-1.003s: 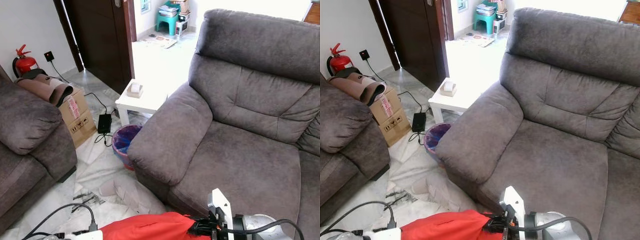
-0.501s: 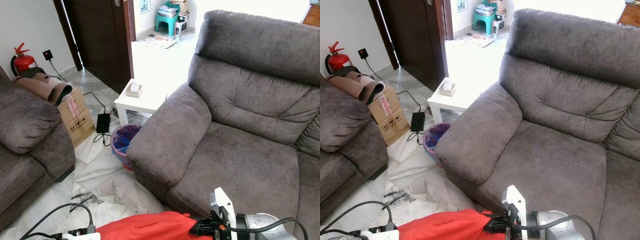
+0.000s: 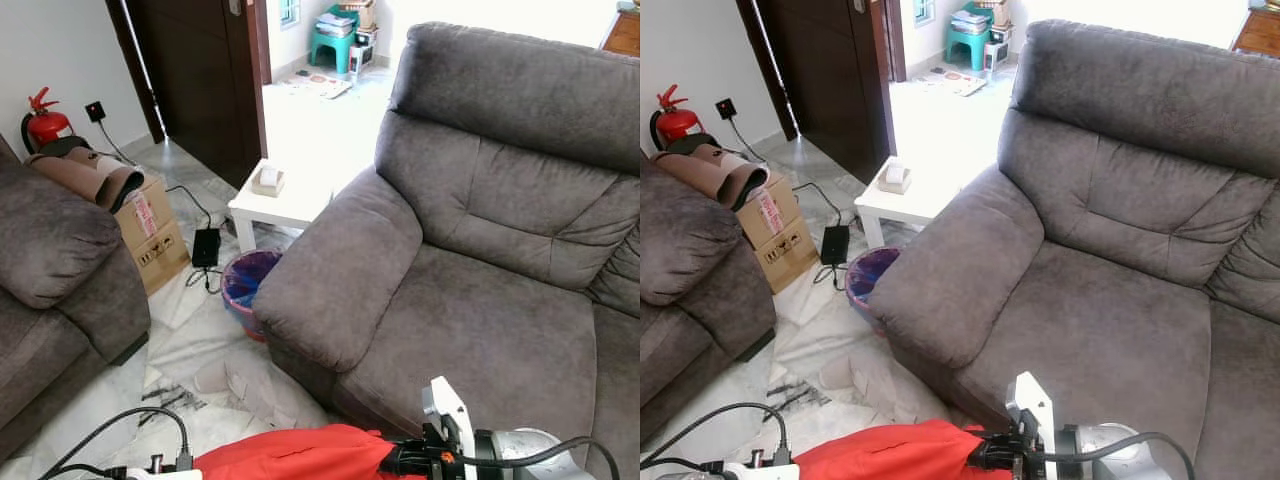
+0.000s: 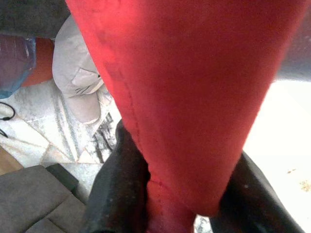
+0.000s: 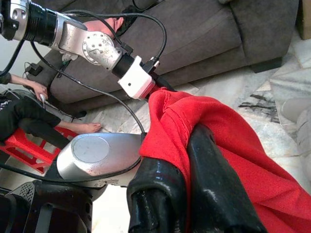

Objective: Move the pillow to the sofa from floor

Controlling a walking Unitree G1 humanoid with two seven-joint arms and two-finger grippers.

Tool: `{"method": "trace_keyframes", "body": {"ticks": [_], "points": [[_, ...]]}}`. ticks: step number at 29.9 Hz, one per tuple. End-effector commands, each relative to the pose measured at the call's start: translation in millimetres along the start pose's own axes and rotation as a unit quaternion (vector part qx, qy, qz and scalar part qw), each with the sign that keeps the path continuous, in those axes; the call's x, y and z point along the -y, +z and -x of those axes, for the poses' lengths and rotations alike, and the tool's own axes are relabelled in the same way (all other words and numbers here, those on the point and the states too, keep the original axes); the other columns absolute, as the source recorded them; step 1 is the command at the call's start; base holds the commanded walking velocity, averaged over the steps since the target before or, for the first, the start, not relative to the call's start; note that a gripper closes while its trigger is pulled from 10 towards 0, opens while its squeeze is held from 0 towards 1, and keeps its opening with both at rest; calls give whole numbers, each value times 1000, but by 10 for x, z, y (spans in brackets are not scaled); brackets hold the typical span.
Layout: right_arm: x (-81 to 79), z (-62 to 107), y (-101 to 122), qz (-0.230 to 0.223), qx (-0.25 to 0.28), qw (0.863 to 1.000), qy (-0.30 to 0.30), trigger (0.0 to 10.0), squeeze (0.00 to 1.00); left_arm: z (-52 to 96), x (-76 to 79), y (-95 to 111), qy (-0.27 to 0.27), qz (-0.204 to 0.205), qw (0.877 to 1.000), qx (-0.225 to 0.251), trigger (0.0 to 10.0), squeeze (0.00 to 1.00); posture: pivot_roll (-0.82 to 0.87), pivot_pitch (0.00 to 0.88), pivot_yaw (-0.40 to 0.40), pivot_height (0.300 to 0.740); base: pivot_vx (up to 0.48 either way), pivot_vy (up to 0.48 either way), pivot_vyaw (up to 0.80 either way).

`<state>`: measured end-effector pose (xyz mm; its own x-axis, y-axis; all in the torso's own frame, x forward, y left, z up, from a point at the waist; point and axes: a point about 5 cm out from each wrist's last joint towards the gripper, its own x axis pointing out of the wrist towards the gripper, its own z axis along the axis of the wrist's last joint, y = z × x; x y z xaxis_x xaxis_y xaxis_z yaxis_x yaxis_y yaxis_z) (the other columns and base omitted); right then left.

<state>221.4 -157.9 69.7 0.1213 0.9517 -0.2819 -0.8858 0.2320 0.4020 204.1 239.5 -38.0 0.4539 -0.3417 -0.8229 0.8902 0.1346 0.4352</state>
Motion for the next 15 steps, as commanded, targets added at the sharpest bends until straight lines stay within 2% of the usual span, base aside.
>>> {"method": "trace_keyframes", "body": {"ticks": [1, 15], "points": [[-90, -28, 202, 38, 40, 998, 41, 10000, 0, 15, 32, -37, -10, -4, 1000, -8, 0, 0, -53, 127, -13, 740, 0, 0, 0], [-90, -52, 175, 35, 40, 998, 43, 10000, 0, 5, 4, -15, -9, -9, 1000, -4, 0, 0, -48, 125, -10, 740, 0, 0, 0]]}}
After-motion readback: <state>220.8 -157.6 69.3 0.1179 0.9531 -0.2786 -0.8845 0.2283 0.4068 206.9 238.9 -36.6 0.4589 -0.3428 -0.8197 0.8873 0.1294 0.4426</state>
